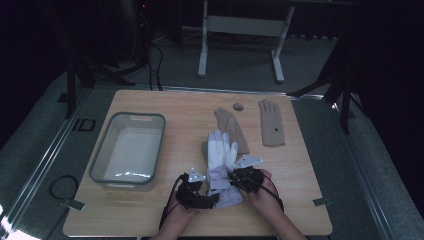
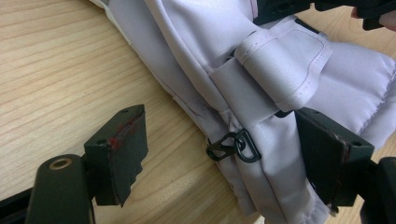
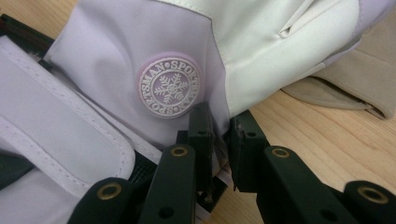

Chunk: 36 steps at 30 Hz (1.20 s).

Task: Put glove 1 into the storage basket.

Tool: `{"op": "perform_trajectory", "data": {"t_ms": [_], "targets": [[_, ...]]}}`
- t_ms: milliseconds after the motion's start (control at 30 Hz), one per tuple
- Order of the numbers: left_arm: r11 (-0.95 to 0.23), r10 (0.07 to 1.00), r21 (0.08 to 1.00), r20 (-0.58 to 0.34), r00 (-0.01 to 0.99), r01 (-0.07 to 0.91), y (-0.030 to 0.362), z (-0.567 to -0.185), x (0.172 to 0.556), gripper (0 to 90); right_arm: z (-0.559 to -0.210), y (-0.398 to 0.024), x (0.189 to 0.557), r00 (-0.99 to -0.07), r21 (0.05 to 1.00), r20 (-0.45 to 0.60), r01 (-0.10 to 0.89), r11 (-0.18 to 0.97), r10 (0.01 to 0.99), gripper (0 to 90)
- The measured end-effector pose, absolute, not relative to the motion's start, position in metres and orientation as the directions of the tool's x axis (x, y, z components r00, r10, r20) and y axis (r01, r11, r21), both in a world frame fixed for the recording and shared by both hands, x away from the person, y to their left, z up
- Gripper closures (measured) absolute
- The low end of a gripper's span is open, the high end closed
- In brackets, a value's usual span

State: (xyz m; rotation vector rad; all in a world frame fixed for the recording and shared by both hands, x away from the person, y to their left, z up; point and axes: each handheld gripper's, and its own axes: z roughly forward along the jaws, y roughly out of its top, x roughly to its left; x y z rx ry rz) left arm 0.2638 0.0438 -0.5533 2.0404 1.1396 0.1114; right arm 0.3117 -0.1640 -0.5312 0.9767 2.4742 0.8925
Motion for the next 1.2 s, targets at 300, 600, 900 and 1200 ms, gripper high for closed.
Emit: {"op": "perform_trajectory", "data": {"t_ms": [300,600,900,1200], "targets": [[-0.309,0.702,0.627,-0.358,0.616,0.715,0.04,-0.553,0.27,41.8,-0.533,-0.161,0.309,-0.702,0.658,-0.119,0.473,0.586,0.702,80.6],[-0.277,0.679,0.64,-0.398,0.617,0.717,0.043,-0.55,0.266,72.2,-0.531,-0.163,0.306,-0.686,0.677,-0.107,0.479,0.558,0.719,81.7],[-0.321,0.655,0.645,-0.378,0.654,0.694,0.049,-0.531,0.269,74.9,-0.513,-0.166,0.303,-0.679,0.708,-0.055,0.491,0.508,0.732,81.9],[-0.349,0.644,0.659,-0.347,0.682,0.666,0.068,-0.501,0.28,74.9,-0.49,-0.157,0.308,-0.678,0.755,-0.039,0.461,0.466,0.734,81.7]]}}
